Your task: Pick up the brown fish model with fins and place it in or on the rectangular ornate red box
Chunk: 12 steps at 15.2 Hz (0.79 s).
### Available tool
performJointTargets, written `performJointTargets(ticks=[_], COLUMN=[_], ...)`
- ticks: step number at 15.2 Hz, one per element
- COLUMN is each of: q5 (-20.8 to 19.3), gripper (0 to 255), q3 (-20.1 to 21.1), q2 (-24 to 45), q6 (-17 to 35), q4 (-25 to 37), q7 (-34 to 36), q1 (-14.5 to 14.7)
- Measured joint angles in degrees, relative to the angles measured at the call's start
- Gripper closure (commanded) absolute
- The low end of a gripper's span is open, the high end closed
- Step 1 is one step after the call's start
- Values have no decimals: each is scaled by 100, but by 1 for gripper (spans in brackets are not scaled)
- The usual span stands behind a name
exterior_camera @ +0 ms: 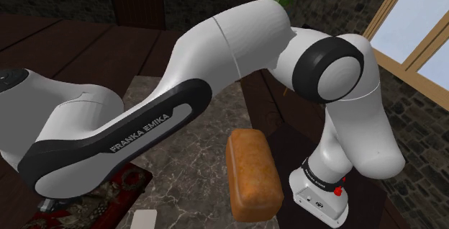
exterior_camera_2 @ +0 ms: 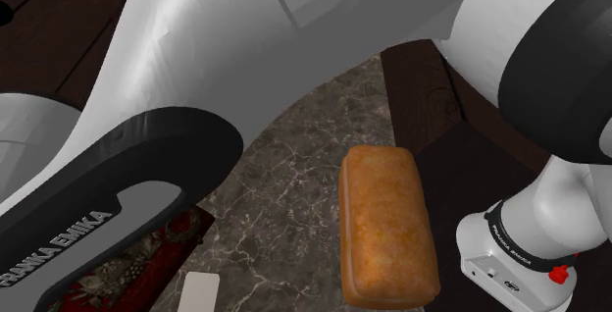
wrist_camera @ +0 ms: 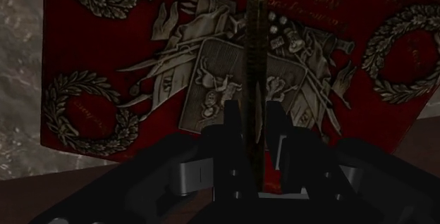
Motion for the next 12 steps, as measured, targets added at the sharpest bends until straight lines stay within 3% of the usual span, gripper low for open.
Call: performJointTargets(ticks=[9, 10, 12], q5=[-36, -36, -36], gripper=[255, 0, 0], q3=[-23, -23, -24], q2=[104, 104, 104], q6=[190, 191, 193], q4=[-76, -80, -86], q7=[26, 26, 26], q1=[14, 13, 12])
